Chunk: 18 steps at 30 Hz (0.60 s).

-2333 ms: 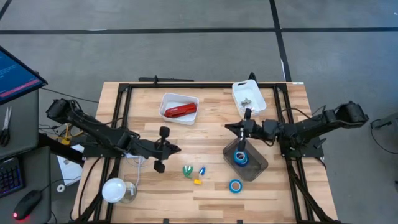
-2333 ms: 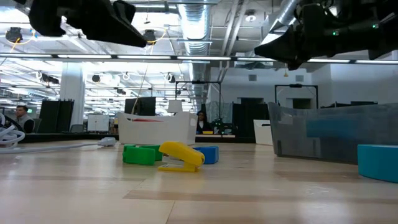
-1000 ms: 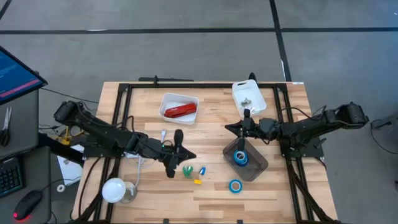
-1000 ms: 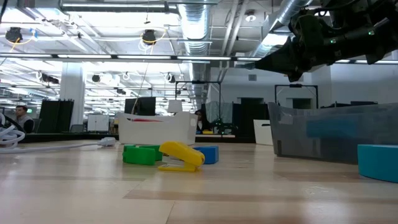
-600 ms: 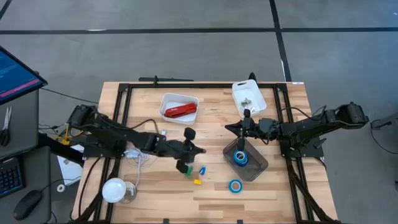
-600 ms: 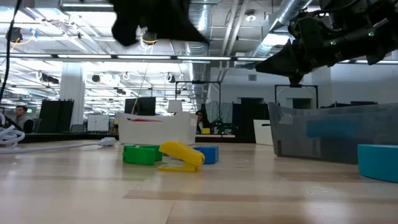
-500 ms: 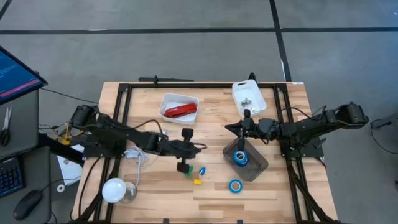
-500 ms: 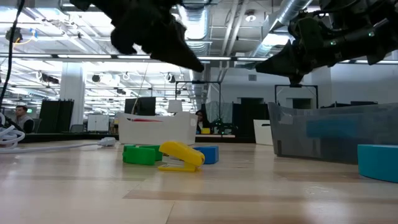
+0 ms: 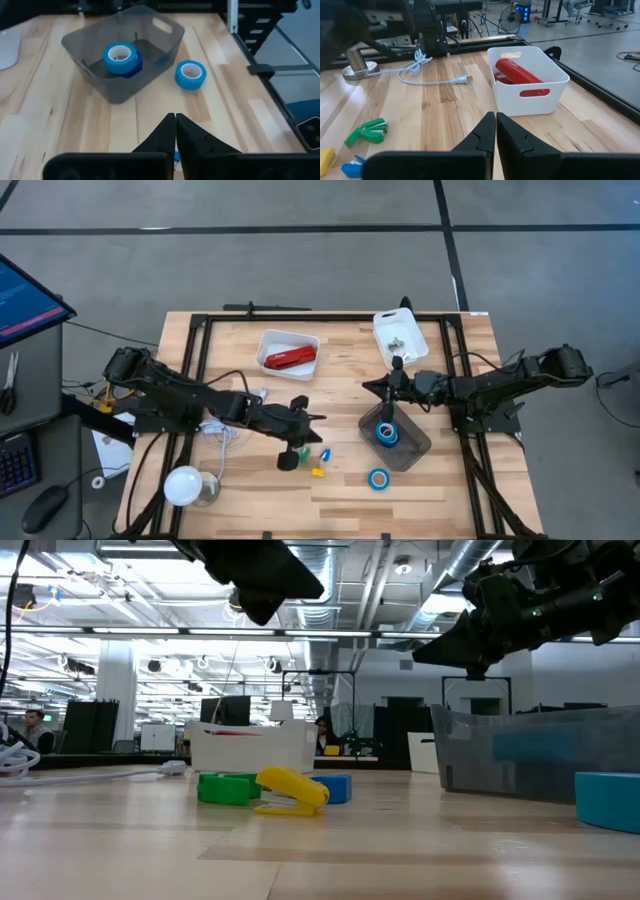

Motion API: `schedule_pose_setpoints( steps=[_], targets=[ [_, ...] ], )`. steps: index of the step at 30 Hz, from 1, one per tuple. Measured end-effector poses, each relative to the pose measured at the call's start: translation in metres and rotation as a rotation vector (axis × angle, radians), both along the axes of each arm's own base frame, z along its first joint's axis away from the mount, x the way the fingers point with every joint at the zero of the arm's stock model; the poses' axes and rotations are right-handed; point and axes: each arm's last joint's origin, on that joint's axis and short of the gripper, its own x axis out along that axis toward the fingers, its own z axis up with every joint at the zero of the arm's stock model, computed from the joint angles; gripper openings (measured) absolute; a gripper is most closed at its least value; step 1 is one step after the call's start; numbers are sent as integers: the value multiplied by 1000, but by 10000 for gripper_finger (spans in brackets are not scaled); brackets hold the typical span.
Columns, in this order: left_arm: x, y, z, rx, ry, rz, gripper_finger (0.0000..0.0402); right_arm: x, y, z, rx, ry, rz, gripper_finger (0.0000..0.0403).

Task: Pick and place Stapler, Stapler remover, tape
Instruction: Put the right green small stapler into the left white bin

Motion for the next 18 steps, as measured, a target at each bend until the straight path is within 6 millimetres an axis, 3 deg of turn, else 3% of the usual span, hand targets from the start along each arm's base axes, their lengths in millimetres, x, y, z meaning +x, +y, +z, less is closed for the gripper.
schedule_pose_setpoints(
  steps=[8, 18],
  targets=[
    [-1, -1, 2, -71, 5, 33, 4, 0, 0, -1, -7, 10, 3, 8],
    [1, 4, 2, -340, 43, 203, 3, 0, 0, -2, -6, 21, 7, 8]
  ],
)
